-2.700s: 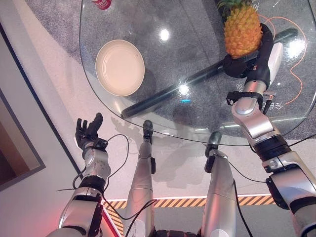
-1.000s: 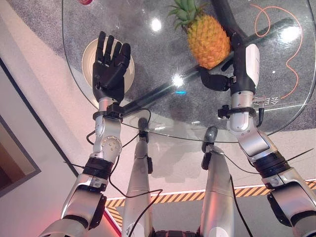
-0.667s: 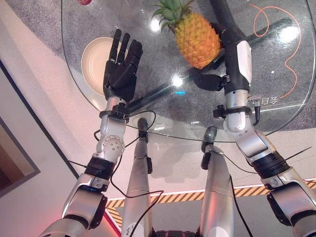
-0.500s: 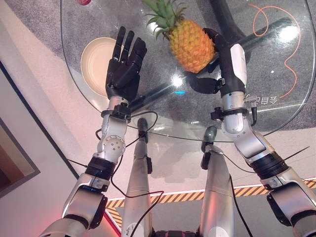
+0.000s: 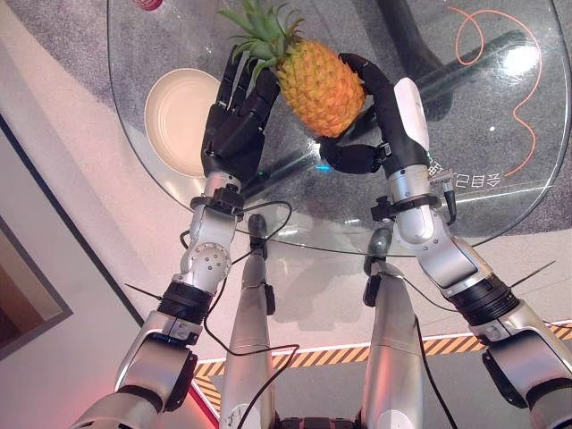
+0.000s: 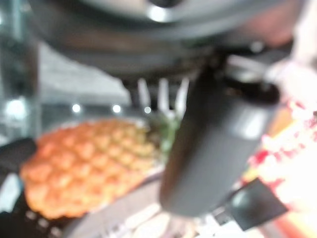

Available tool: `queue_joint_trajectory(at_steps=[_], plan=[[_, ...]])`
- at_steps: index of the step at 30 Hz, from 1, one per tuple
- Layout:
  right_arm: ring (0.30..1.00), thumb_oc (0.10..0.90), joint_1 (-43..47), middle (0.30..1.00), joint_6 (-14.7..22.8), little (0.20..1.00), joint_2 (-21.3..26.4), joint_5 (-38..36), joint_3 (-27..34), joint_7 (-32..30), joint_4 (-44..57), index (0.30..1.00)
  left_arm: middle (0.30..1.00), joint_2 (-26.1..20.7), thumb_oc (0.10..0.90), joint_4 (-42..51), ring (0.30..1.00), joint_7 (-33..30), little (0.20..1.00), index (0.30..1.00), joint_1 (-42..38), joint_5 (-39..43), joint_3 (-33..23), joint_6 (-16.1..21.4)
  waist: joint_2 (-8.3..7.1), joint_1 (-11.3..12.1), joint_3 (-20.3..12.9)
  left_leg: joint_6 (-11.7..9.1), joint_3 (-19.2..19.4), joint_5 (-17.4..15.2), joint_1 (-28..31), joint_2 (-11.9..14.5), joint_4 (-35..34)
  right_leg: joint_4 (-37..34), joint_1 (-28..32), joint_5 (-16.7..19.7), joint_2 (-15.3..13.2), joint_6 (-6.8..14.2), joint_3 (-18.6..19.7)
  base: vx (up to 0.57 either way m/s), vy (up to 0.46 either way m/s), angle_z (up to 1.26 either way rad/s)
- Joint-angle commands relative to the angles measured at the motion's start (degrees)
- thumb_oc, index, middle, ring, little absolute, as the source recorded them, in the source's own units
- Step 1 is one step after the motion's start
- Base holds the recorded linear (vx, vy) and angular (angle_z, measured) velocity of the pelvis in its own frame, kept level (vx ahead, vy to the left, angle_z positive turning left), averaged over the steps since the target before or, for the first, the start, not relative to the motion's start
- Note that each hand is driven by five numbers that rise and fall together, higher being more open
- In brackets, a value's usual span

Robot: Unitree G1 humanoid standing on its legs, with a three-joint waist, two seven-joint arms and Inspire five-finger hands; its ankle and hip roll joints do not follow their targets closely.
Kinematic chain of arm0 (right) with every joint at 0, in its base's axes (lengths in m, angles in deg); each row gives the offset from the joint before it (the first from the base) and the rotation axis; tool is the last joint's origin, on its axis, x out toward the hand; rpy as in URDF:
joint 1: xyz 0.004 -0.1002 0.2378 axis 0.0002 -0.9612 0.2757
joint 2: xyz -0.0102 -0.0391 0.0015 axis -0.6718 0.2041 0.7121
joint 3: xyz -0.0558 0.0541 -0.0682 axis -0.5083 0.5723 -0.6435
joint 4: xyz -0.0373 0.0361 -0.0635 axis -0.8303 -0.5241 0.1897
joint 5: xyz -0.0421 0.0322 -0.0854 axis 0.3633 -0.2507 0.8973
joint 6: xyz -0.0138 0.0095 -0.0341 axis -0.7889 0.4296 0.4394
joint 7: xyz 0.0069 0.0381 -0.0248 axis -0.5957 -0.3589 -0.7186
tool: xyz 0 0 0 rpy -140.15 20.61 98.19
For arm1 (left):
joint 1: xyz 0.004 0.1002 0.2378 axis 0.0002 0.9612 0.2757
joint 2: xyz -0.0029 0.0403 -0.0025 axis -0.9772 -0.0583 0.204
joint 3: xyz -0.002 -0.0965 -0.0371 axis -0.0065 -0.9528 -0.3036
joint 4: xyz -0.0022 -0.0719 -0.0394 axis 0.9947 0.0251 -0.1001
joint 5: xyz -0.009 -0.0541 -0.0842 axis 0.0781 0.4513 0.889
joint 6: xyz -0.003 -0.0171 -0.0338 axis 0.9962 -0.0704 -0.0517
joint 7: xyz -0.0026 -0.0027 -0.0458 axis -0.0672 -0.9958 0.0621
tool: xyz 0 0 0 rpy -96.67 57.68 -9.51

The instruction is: Pick up the fruit to the plate

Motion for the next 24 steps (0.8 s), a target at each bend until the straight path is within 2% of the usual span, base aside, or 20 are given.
queue_joint_trajectory(at_steps=[1,13,24], plan=[[0.300,0.100,10.14,0.300,5.89,0.200,-1.89,0.41,-0.82,0.19,10.61,0.300,0.900,-0.94,0.800,7.07,0.900,2.82,0.900,0.900,-6.13,0.37,1.25,1.90,-3.48,0.42,-1.27,4.69,3.81,-4.64,0.95,-4.73,3.78,-16.95,5.92,12.50,5.87,-1.42,-3.95,0.00,0.000,0.00],[0.300,0.100,10.55,0.300,5.06,0.200,-2.20,-0.42,-3.01,2.03,11.58,0.300,0.900,-0.91,0.800,8.64,0.900,0.66,0.900,0.900,-6.02,0.42,1.27,5.39,-3.37,0.82,-1.27,4.64,3.44,-4.26,0.46,-4.86,3.80,-16.85,5.66,12.42,5.90,-1.63,-4.02,0.00,0.000,0.00],[0.300,0.100,10.67,0.300,5.19,0.200,-2.62,0.06,-3.94,2.81,11.34,0.300,0.900,0.48,0.800,10.01,0.900,1.84,0.900,0.900,-5.59,2.49,0.11,9.15,-3.36,1.11,-1.27,4.63,3.24,-4.14,0.13,-4.97,3.83,-16.57,5.35,12.16,5.94,-1.87,-4.12,0.00,0.000,0.00]])
